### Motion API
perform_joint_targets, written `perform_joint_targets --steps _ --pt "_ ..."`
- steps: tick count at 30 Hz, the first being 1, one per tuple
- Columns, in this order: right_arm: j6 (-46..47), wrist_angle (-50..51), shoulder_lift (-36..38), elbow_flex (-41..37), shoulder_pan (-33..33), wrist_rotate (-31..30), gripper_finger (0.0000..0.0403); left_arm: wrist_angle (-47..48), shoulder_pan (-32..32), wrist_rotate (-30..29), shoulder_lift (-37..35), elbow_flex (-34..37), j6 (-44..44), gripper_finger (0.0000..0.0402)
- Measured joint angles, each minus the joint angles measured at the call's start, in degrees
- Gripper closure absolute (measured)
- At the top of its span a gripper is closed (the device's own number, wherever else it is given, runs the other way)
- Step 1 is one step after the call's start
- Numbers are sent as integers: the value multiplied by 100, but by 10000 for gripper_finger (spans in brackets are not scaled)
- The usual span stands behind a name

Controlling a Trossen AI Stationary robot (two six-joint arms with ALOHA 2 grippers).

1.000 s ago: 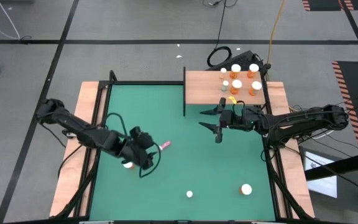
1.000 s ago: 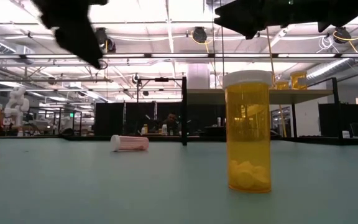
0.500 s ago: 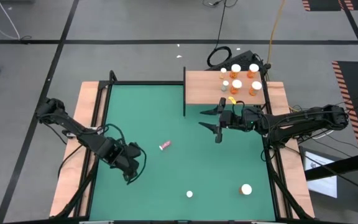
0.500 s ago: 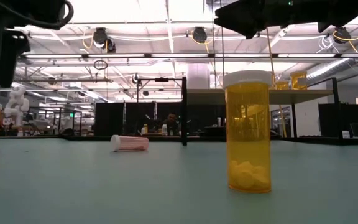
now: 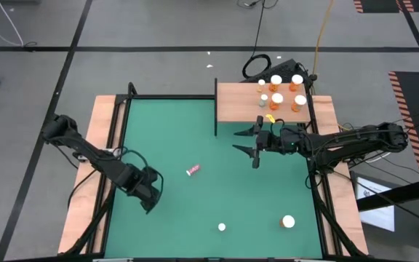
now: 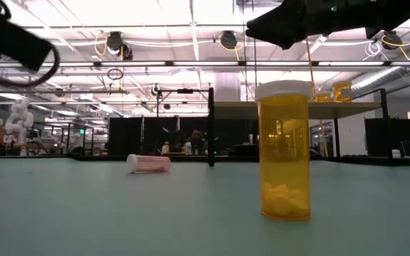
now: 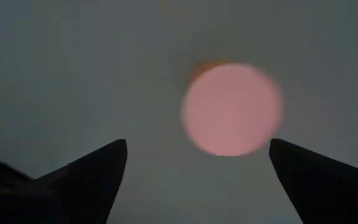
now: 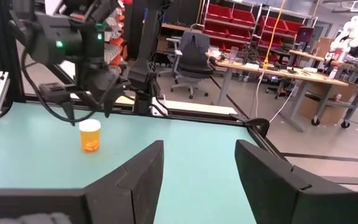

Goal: Pick and place medicine bottles onto shelf by color
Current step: Put the orange pill bottle on the shelf

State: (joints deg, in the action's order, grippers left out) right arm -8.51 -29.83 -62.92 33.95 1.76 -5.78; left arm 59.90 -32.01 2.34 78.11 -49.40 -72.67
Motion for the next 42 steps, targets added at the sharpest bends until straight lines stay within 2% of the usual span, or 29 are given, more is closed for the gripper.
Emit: perform_joint_targets --steps 6,14,25,29,39,42 --pt "25 119 0 0 0 0 209 -98 0 -105 3 166 6 6" --pt "28 263 0 0 0 -4 209 -1039 11 -318 2 147 372 7" --pt "22 279 0 0 0 -9 209 -860 73 -436 13 149 164 14" --pt "20 279 0 0 0 -10 209 -911 148 -431 68 300 171 52" --pt "27 311 0 0 0 -11 209 -1034 238 -355 66 420 420 183" --pt "28 312 0 0 0 -11 209 -1006 238 -344 66 326 552 202"
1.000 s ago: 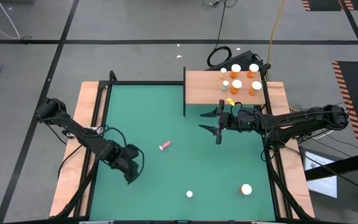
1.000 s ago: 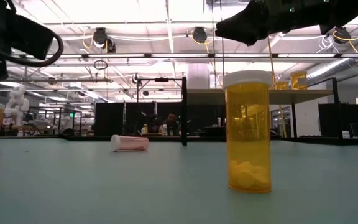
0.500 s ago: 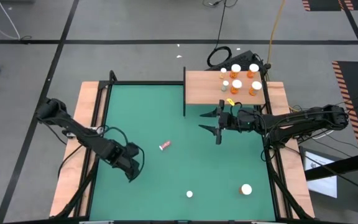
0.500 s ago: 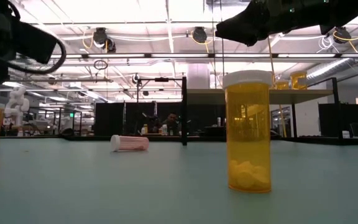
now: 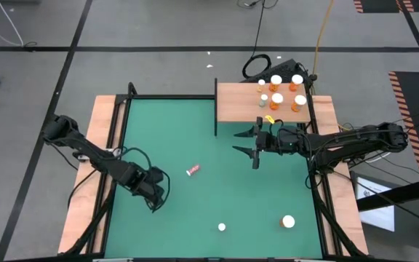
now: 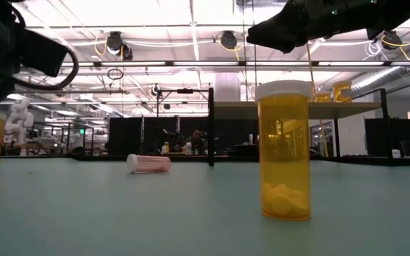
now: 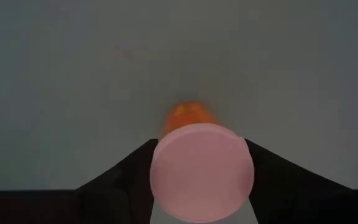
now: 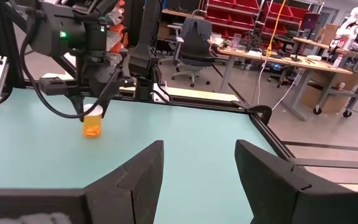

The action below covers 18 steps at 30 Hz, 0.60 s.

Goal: Pick and place medicine bottles onto shelf by color
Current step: Put the orange pill bottle on the shelf

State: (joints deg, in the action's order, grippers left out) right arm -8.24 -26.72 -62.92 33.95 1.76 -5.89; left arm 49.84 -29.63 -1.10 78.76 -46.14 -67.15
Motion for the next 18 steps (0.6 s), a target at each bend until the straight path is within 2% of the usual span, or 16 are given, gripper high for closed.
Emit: perform_joint_targets --steps 6,11,18 --pt "3 1 0 0 0 -2 209 15 164 2 0 -457 466 200" --pt "91 0 0 0 0 -2 209 12 420 -74 -1 -1009 1167 176" --pt "707 28 0 1 1 -2 209 -6 921 -309 -2 -1659 2391 201"
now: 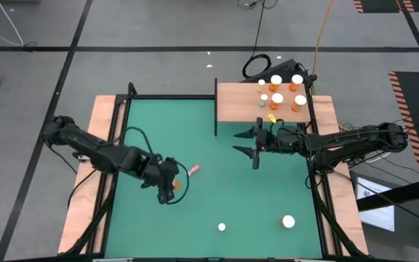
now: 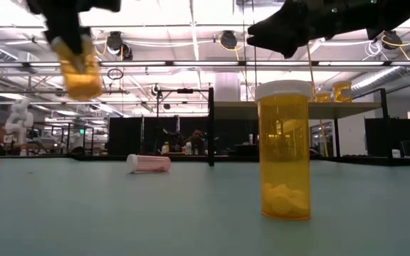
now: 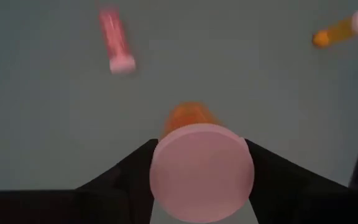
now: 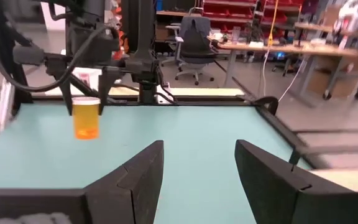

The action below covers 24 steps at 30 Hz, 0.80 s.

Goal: Pick and place medicine bottles onto shelf by color
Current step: Put the orange pill bottle on the shelf

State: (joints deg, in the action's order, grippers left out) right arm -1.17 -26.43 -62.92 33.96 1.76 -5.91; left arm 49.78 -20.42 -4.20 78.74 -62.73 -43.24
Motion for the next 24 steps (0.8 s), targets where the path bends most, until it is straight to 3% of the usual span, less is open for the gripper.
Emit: perform_joint_targets --steps 3,8,12,18,24 --pt "337 19 0 -1 6 34 209 1 225 -132 0 -204 597 199" --pt "676 60 -9 1 -3 617 209 -82 620 -202 0 -453 1460 187" --pt "758 7 -238 9 -101 615 209 -510 938 -233 0 -504 2080 196" --pt "712 -67 -1044 414 -365 621 205 -1222 1225 -44 0 -509 2796 193" --pt "449 -57 -1877 921 -594 623 159 -1404 1284 -34 10 -509 3007 190"
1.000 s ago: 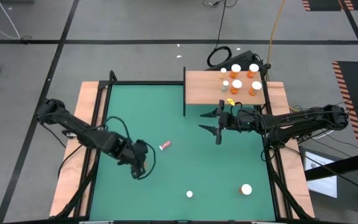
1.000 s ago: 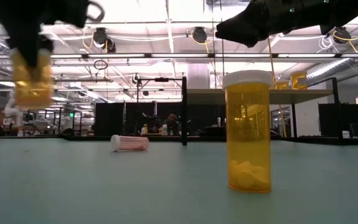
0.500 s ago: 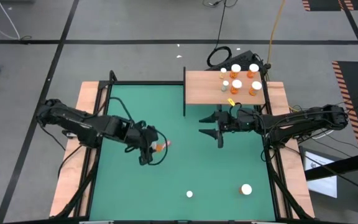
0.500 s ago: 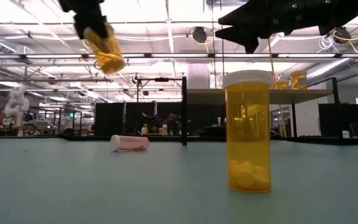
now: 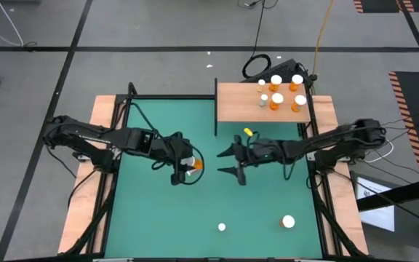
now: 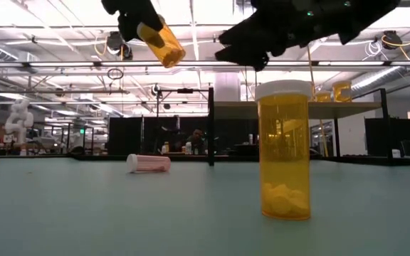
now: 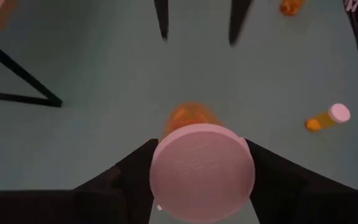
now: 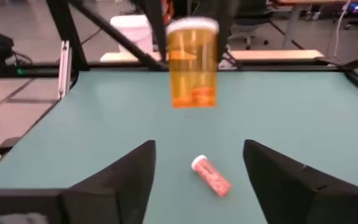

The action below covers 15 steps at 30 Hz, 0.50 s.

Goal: Pick and place medicine bottles onto shelf by color
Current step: Put the orange pill bottle on the shelf

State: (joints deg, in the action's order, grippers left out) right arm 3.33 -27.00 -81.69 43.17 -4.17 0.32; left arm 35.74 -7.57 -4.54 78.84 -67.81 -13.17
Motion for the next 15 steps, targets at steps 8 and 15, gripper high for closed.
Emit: perform_joint_targets --steps 8,15 --pt "-52 20 -841 626 -79 121 97 -326 -45 143 525 0 172 189" --pt "31 -68 -1244 833 -79 284 104 -575 -55 129 630 0 370 189"
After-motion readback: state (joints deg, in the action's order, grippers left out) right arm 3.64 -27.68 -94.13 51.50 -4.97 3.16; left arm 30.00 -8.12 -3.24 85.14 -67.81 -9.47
